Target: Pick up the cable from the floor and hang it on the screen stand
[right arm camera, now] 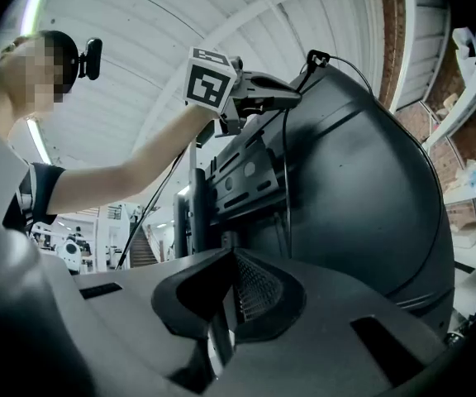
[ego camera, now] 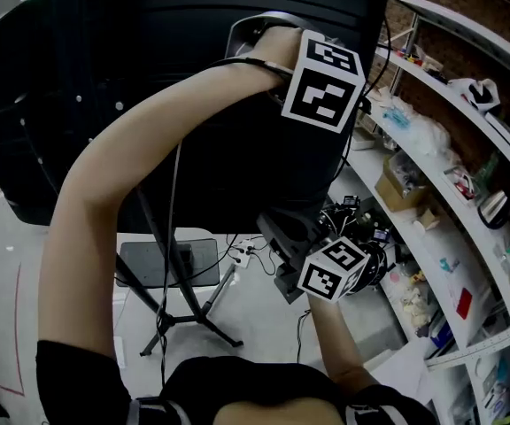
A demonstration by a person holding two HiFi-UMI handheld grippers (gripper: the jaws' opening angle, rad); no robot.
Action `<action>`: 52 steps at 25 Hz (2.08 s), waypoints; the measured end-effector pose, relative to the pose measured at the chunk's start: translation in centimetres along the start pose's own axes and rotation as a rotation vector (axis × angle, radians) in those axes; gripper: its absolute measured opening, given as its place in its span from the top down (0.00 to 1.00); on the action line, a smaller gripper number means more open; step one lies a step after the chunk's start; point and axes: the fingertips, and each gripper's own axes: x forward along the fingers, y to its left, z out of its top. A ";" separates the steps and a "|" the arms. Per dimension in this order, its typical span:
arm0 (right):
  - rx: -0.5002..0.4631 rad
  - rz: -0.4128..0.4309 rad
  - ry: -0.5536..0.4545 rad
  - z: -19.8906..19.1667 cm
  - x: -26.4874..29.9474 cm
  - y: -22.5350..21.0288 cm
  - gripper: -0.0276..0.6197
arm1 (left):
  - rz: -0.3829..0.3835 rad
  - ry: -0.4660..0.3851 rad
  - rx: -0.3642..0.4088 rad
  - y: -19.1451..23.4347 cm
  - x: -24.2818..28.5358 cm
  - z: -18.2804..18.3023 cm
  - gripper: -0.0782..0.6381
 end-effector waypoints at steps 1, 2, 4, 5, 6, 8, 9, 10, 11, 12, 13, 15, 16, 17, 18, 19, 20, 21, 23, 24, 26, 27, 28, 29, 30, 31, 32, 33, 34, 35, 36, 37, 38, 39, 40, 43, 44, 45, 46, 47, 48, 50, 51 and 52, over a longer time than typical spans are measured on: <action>0.002 0.007 0.002 0.1 0.1 0.1 0.92 | -0.002 0.009 -0.013 0.2 -0.1 -0.6 0.87; 0.006 0.011 0.004 0.0 0.1 0.1 0.92 | -0.004 0.017 -0.026 0.3 -0.2 -1.4 0.87; 0.017 0.014 0.005 -0.1 0.3 -0.1 0.92 | 0.007 0.041 -0.048 0.7 -0.7 -3.1 0.87; 0.024 0.016 0.004 -0.2 0.4 -0.1 0.92 | 0.027 0.058 -0.052 1.1 -1.4 -4.0 0.87; 0.031 0.018 0.003 -0.3 0.5 -0.2 0.92 | 0.052 0.078 -0.053 1.5 -2.3 -4.9 0.87; 0.039 0.017 -0.001 -0.6 0.8 -0.4 0.92 | 0.085 0.108 -0.055 1.9 -3.4 -6.3 0.87; 0.040 0.015 -0.002 -0.6 0.9 -0.4 0.92 | 0.091 0.120 -0.058 1.8 -3.7 -7.0 0.87; 0.039 0.015 -0.003 -0.7 1.1 -0.3 0.92 | 0.097 0.129 -0.061 1.8 -4.0 -7.6 0.87; 0.037 0.016 -0.004 -0.7 1.2 -0.1 0.92 | 0.103 0.136 -0.065 1.8 -4.3 -8.2 0.87; 0.037 0.017 -0.004 -0.8 1.3 0.1 0.92 | 0.110 0.140 -0.072 1.8 -4.7 -8.7 0.87; 0.036 0.018 -0.004 -0.9 1.4 0.2 0.92 | 0.113 0.144 -0.081 1.7 -5.1 -9.1 0.87; 0.031 0.021 -0.003 -0.9 1.7 0.6 0.92 | 0.107 0.157 -0.098 1.4 -5.6 -10.1 0.87; 0.024 0.025 -0.003 -0.8 1.9 0.9 0.92 | 0.104 0.166 -0.101 1.2 -5.7 -10.7 0.87; 0.015 0.028 -0.005 -0.6 2.1 1.1 0.92 | 0.108 0.172 -0.099 1.1 -5.7 -11.2 0.87; 0.007 0.029 -0.007 -0.6 2.2 1.3 0.92 | 0.118 0.177 -0.092 1.1 -5.7 -11.5 0.87; 0.002 0.026 -0.008 -0.6 2.3 1.4 0.92 | 0.130 0.184 -0.080 1.2 -5.6 -11.8 0.87; 0.002 0.021 -0.008 -0.7 2.3 1.4 0.92 | 0.141 0.197 -0.064 1.3 -5.4 -12.1 0.87; 0.005 0.014 -0.006 -0.9 2.3 1.4 0.92 | 0.148 0.217 -0.044 1.4 -5.3 -12.6 0.87; 0.013 -0.002 -0.004 -1.2 2.2 1.2 0.92 | 0.155 0.246 -0.016 1.6 -5.0 -13.5 0.87; 0.015 -0.012 -0.006 -1.3 2.0 1.0 0.92 | 0.159 0.243 -0.020 1.8 -5.1 -13.7 0.87; 0.016 -0.037 -0.015 -1.1 1.7 0.3 0.92 | 0.170 0.209 -0.051 2.3 -5.6 -13.6 0.87; 0.013 -0.047 -0.019 -1.0 1.7 0.1 0.92 | 0.175 0.192 -0.062 2.4 -6.0 -13.6 0.87; 0.008 -0.053 -0.022 -0.9 1.6 0.0 0.92 | 0.182 0.182 -0.065 2.5 -6.5 -13.7 0.87; 0.002 -0.057 -0.025 -0.7 1.6 0.0 0.92 | 0.191 0.175 -0.059 2.5 -7.1 -13.8 0.87; -0.003 -0.059 -0.029 -0.6 1.6 0.1 0.92 | 0.203 0.169 -0.047 2.4 -7.9 -13.9 0.87; -0.005 -0.060 -0.034 -0.6 1.7 0.1 0.92 | 0.219 0.160 -0.034 2.4 -8.7 -13.8 0.87; -0.004 -0.060 -0.039 -0.6 1.7 0.2 0.92 | 0.234 0.147 -0.023 2.3 -9.5 -13.7 0.87; -0.001 -0.058 -0.044 -0.7 1.8 0.2 0.92 | 0.247 0.129 -0.016 2.1 -10.3 -13.5 0.87; 0.001 -0.055 -0.048 -1.0 1.9 0.3 0.92 | 0.252 0.109 -0.010 1.7 -11.0 -13.2 0.87; 0.003 -0.052 -0.050 -1.3 2.0 0.3 0.92 | 0.243 0.084 -0.004 1.1 -11.5 -12.7 0.87; 0.002 -0.048 -0.051 -1.5 2.1 0.3 0.92 | 0.225 0.061 0.006 0.2 -11.7 -12.2 0.87; 0.000 -0.042 -0.052 -1.7 2.2 0.5 0.92 | 0.210 0.046 0.018 -0.6 -12.0 -11.7 0.87; -0.003 -0.034 -0.055 -1.9 2.4 0.8 0.92 | 0.205 0.041 0.033 -1.2 -12.4 -11.3 0.87; -0.005 -0.026 -0.059 -2.0 2.6 1.1 0.92 | 0.209 0.043 0.050 -1.7 -12.8 -10.9 0.87; -0.006 -0.020 -0.063 -2.2 2.9 1.4 0.92 | 0.222 0.050 0.069 -2.1 -13.2 -10.7 0.87; -0.001 -0.008 -0.067 -3.2 3.5 2.3 0.92 | 0.265 0.097 0.146 -3.5 -14.2 -10.9 0.87; 0.003 -0.003 -0.066 -3.5 3.6 2.6 0.92 | 0.272 0.114 0.179 -4.1 -14.6 -10.9 0.87; 0.006 0.002 -0.067 -3.8 3.7 2.9 0.92 | 0.279 0.127 0.212 -4.7 -15.0 -10.9 0.87; 0.006 0.006 -0.067 -4.0 3.7 3.2 0.92 | 0.286 0.137 0.244 -5.2 -15.4 -10.8 0.87; 0.004 0.008 -0.068 -4.1 3.8 3.5 0.92 | 0.297 0.144 0.273 -5.7 -15.8 -10.7 0.87; 0.002 0.010 -0.068 -4.2 3.8 3.8 0.92 | 0.311 0.150 0.302 -6.1 -16.2 -10.6 0.87; 0.004 0.010 -0.068 -4.5 3.6 4.5 0.92 | 0.349 0.157 0.365 -7.0 -16.9 -10.1 0.87; 0.007 0.008 -0.066 -4.7 3.5 4.8 0.92 | 0.367 0.162 0.400 -7.5 -17.2 -9.8 0.87; 0.008 0.006 -0.064 -5.0 3.3 5.1 0.92 | 0.382 0.170 0.436 -8.1 -17.3 -9.5 0.87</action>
